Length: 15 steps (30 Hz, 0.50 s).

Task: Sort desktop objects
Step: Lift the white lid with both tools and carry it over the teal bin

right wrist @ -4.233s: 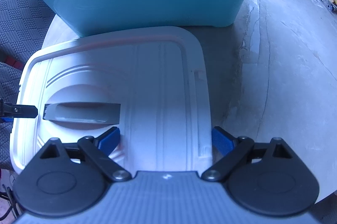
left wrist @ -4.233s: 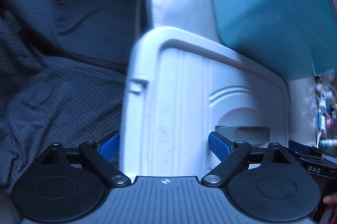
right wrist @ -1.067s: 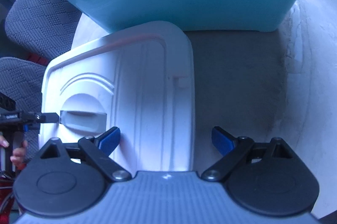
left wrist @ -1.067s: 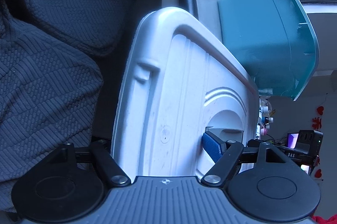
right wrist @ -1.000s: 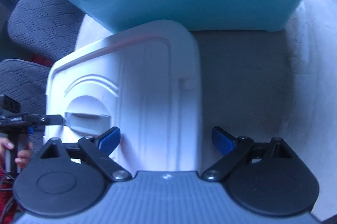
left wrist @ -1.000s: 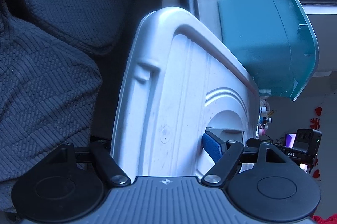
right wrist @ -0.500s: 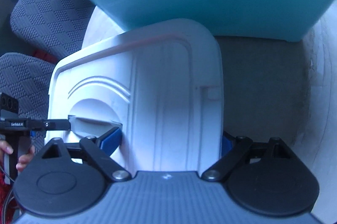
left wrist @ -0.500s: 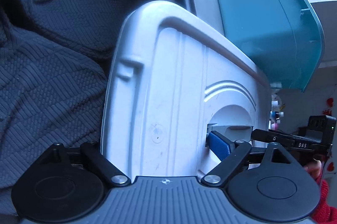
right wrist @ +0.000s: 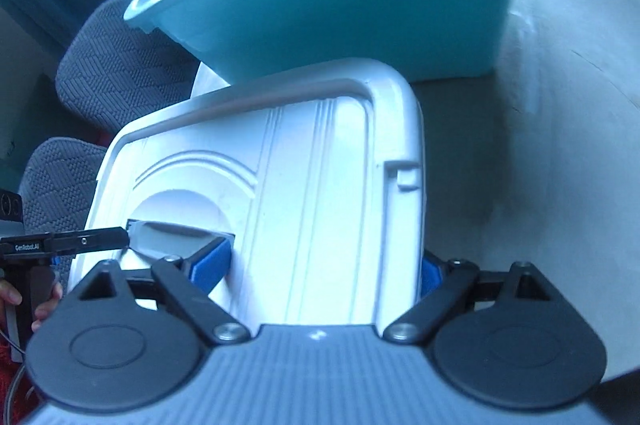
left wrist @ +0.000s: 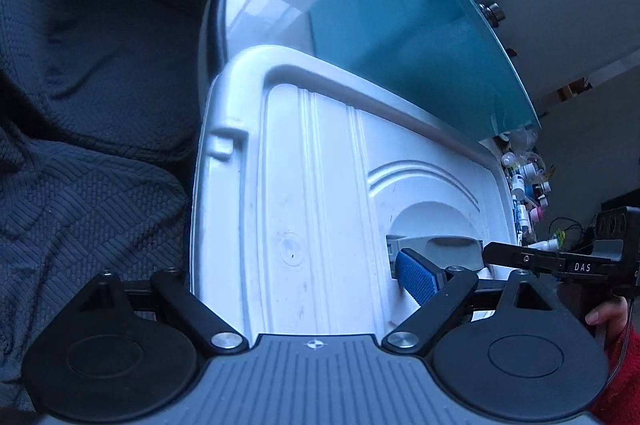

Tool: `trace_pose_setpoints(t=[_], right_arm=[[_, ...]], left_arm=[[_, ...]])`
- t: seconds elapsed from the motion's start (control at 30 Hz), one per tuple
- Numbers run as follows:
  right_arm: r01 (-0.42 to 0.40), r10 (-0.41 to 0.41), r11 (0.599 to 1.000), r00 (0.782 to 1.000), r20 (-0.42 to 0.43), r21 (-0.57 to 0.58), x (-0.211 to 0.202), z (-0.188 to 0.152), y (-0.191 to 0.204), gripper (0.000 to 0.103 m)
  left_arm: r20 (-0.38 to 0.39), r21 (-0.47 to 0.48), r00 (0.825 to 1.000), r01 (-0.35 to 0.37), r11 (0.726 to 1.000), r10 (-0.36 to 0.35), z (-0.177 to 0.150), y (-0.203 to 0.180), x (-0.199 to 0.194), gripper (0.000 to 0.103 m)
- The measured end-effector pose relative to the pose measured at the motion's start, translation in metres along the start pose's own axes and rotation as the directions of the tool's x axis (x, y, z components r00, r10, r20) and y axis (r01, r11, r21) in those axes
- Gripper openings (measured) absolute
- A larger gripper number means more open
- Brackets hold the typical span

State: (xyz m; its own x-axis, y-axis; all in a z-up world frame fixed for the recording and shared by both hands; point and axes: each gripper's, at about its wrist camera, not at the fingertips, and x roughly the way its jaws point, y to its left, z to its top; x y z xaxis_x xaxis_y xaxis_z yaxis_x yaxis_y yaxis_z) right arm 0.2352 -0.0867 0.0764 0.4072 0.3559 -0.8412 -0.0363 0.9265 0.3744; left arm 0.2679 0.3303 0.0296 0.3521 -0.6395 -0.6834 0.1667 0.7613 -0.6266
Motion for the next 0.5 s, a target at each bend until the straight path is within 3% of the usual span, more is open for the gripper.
trace_pose_setpoints(t=[0.27, 0.5], right_arm=[[-0.011, 0.007, 0.998, 0.999, 0.053, 0.065, -0.042, -0.038, -0.031, 0.091], [-0.044, 0.039, 0.997, 0.995, 0.087, 0.058, -0.071, -0.073, -0.057, 0.091]], left_arm=[[-0.01, 0.081, 1.0, -0.018, 0.997, 0.019, -0.019, -0.047, 0.004, 0.09], [0.026, 0.11, 0.999, -0.048, 0.993, 0.045, -0.064, -0.098, -0.005, 0.09]])
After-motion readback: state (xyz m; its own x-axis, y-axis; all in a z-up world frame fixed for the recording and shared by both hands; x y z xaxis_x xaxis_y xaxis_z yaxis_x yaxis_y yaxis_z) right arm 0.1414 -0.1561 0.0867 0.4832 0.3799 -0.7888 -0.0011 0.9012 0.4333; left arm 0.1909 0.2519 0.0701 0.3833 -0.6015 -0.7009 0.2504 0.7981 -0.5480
